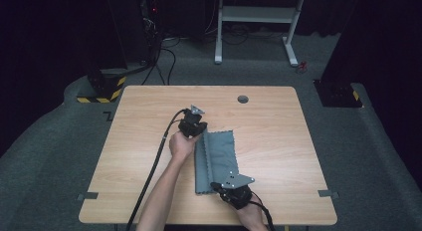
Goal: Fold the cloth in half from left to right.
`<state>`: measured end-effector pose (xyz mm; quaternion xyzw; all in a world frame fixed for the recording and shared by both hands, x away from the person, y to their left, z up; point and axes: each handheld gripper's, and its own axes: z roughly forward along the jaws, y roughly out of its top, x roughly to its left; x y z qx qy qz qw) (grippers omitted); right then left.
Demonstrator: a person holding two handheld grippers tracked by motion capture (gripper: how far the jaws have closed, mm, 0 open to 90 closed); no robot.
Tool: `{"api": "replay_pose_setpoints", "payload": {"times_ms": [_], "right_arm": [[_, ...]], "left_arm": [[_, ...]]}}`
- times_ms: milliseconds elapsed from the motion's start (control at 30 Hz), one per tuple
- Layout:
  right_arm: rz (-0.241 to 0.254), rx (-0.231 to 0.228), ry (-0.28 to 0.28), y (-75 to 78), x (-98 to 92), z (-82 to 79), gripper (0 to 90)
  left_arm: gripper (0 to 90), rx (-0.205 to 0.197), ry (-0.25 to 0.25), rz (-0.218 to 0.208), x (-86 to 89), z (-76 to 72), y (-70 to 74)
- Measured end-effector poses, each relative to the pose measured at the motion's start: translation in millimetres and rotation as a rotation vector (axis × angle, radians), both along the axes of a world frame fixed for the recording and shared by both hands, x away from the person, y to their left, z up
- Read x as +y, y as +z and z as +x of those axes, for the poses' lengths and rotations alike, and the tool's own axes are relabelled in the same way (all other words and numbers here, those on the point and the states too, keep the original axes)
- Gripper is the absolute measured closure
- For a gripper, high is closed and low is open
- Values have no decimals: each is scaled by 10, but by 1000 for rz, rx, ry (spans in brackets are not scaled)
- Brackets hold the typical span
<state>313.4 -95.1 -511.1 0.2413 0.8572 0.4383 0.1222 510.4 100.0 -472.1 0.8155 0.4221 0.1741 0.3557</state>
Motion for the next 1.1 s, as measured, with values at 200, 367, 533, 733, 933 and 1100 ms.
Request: {"api": "replay_pose_setpoints", "payload": {"times_ms": [200,367,533,733,933,1100], "right_arm": [[8,11,-35,-18,-162,-15,900],[9,15,-57,-35,-260,-16,900],[5,19,-74,-56,-340,-35,900],[-4,13,-93,-52,-402,-52,900],[-18,0,-111,-28,-477,-79,900],[-23,12,-123,-58,-508,-80,900]], "left_arm": [[900,4,-15,8,-191,34,-33],[900,15,-16,5,-300,61,-90],[900,17,-27,16,-401,71,-129],[900,20,-28,23,-487,84,-151],[900,17,-38,19,-568,87,-178],[900,22,-37,23,-612,97,-206]]}}
